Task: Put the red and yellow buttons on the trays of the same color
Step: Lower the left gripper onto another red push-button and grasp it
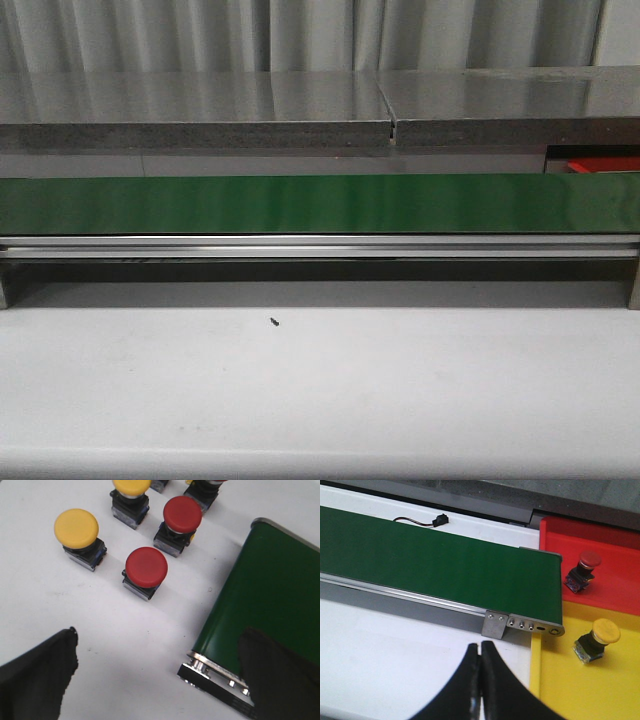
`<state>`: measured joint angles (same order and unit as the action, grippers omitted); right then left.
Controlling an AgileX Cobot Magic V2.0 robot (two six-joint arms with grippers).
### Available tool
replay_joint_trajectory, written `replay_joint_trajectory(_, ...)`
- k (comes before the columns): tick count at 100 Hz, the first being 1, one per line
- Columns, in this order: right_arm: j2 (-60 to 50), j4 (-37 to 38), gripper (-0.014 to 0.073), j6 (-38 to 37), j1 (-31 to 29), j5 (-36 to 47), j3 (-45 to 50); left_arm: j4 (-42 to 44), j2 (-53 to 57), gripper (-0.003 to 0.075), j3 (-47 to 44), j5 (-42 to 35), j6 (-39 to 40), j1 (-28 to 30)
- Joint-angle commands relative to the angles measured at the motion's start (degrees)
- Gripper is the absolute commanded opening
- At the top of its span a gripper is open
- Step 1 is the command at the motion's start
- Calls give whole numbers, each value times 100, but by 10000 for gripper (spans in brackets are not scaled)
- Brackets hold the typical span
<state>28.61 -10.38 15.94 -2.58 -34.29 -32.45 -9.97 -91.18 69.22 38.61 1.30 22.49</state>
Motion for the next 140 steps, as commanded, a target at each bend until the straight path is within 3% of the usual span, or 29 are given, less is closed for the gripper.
replay_joint_trajectory(1, 14, -16, -118, 44, 23, 392, -141, -100, -105, 627, 321, -288, 51, 10)
replay_joint_trajectory(57, 14, -16, -118, 44, 23, 392, -141, -89, -1684, 619, 1561, -112, 51, 10)
replay_joint_trajectory(116, 14, -16, -118, 44, 23, 392, -141, -63, -2280, 614, 1877, -217, 27, 10)
replay_joint_trajectory(128, 14, -16, -118, 44, 23, 392, -141, -43, -2280, 516, 1877, -217, 27, 10)
replay_joint_trajectory(140, 14, -16, -118, 44, 23, 392, -141, -18, -2280, 328, 1877, -194, 27, 10)
